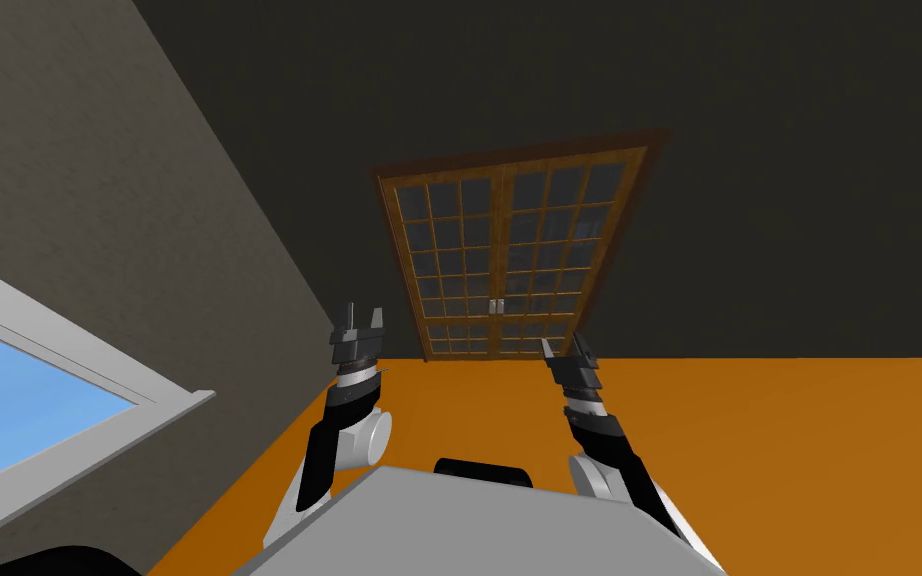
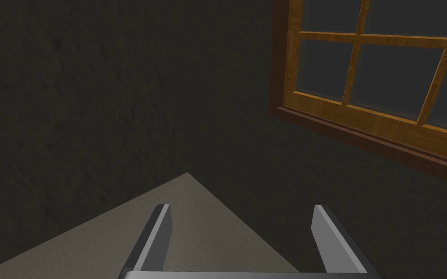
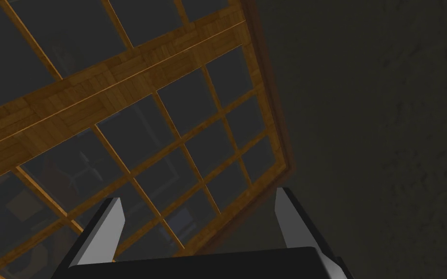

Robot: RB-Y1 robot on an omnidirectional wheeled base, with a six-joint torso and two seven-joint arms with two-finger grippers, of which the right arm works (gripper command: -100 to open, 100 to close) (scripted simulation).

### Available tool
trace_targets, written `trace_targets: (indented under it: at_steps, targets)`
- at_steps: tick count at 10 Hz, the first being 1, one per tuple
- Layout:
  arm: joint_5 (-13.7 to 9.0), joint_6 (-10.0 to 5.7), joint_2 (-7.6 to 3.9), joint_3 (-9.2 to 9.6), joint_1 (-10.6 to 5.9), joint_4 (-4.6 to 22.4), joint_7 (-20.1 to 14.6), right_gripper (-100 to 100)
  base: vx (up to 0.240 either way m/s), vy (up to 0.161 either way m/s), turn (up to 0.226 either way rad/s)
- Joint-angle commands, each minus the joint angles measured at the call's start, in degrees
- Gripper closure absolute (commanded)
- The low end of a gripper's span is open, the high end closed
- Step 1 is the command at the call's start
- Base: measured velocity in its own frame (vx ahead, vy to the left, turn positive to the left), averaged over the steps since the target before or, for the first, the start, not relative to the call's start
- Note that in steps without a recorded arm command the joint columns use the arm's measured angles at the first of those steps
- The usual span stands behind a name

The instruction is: Pull the door open

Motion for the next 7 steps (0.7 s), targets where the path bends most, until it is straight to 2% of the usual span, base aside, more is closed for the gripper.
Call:
trace_targets:
  at_steps: [1, 7]
  targets:
    - [-1.21, -0.47, -0.43, 0.40, -0.63, 1.94, -1.85, -100, 0.098, -0.012, 0.060]
    - [-6.00, -2.81, -2.21, 2.10, -2.62, 9.67, -8.77, -100, 0.097, -0.009, 0.057]
